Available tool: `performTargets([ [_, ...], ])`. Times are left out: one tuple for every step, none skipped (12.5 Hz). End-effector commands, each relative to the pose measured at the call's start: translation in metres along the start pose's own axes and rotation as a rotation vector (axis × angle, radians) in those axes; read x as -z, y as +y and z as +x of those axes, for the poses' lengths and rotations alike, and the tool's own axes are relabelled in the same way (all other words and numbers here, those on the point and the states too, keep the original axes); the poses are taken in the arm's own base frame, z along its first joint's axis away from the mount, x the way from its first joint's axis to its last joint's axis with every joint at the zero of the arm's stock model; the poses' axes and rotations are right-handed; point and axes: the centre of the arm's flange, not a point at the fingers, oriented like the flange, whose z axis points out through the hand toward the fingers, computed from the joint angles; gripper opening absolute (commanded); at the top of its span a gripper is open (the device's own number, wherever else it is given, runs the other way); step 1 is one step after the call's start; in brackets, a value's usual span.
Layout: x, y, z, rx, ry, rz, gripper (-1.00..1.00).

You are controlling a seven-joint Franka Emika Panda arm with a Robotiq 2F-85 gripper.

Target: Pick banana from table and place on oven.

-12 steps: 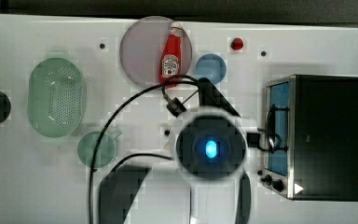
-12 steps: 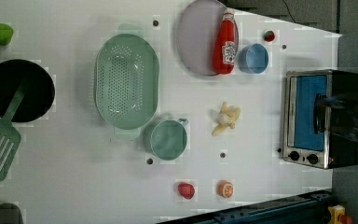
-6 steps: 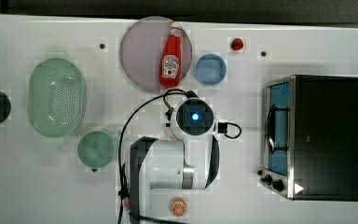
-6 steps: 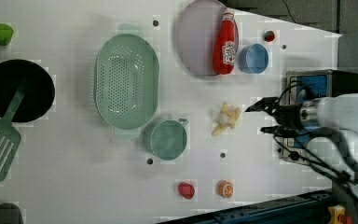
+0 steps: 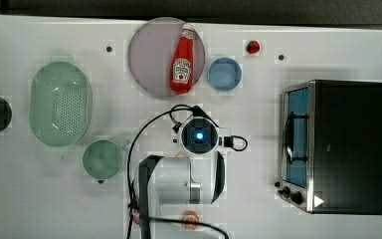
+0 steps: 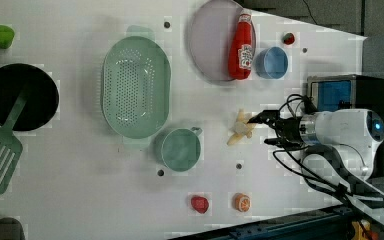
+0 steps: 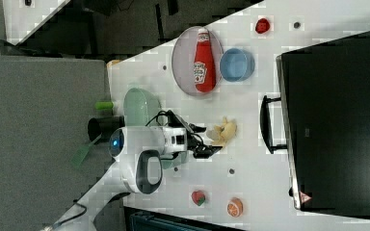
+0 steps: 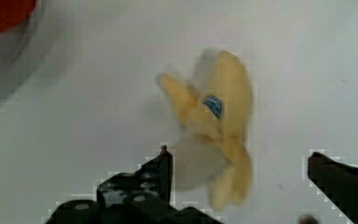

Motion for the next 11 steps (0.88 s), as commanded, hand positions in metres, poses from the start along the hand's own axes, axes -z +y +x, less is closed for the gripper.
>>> performTargets([
  [-0.022,-0.011,-0.005,0.024,0.001,0.024,1.00],
  [-0.032,-0.012,-0.007,0.026,-0.003,0.023,1.00],
  [-0.039,-0.013,-0.006,0.024,0.000,0.029,1.00],
  [-0.042,-0.014,-0.005,0.024,0.011,0.042,0.93],
  [-0.046,-0.014,-0.005,0.023,0.015,0.047,0.69],
  [-0.047,-0.014,-0.005,0.023,0.017,0.050,0.43],
  [-0.046,-0.016,-0.005,0.025,0.023,0.057,0.18],
  [-0.047,-0.015,-0.005,0.025,0.021,0.055,-0.05],
  [-0.046,-0.016,-0.005,0.025,0.022,0.055,-0.28],
  [-0.046,-0.016,-0.005,0.025,0.023,0.057,-0.48],
  [-0.045,-0.016,-0.004,0.025,0.025,0.058,-0.53],
])
